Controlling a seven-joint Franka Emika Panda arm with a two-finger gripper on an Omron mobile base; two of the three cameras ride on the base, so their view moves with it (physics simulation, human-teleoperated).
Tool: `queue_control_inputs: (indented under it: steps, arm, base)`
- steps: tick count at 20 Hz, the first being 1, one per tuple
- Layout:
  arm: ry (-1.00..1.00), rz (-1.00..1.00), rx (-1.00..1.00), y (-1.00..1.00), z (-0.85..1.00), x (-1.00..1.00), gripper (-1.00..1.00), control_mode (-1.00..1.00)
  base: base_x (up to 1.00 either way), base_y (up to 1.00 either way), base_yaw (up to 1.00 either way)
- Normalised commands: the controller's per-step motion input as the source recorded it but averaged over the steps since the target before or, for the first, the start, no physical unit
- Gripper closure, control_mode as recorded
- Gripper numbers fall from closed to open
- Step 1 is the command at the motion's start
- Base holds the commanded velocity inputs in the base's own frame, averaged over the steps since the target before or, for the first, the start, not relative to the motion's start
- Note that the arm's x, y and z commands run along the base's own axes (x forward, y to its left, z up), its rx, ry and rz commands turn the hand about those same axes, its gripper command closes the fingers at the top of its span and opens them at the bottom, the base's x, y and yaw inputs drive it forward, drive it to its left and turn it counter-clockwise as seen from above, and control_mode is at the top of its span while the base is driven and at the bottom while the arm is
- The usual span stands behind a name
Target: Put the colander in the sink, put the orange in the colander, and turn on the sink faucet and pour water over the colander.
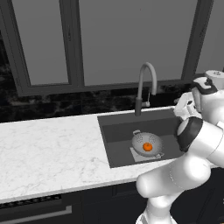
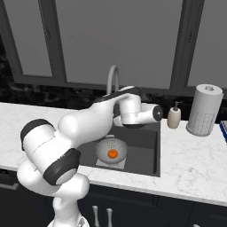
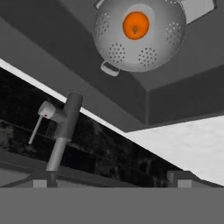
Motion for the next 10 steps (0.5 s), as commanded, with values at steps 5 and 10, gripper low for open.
queue_control_inputs:
  steps: [5,10]
  arm:
    - [-0.14,-0.17,0.17,0.05,-0.25,0.15,-1.00,-1.00]
    - [0.03,-0.02,0.08,0.00,0.11,0.19,-1.00,-1.00]
  base:
    - [0.00,0.00,0.00]
    - [0.00,0.00,0.00]
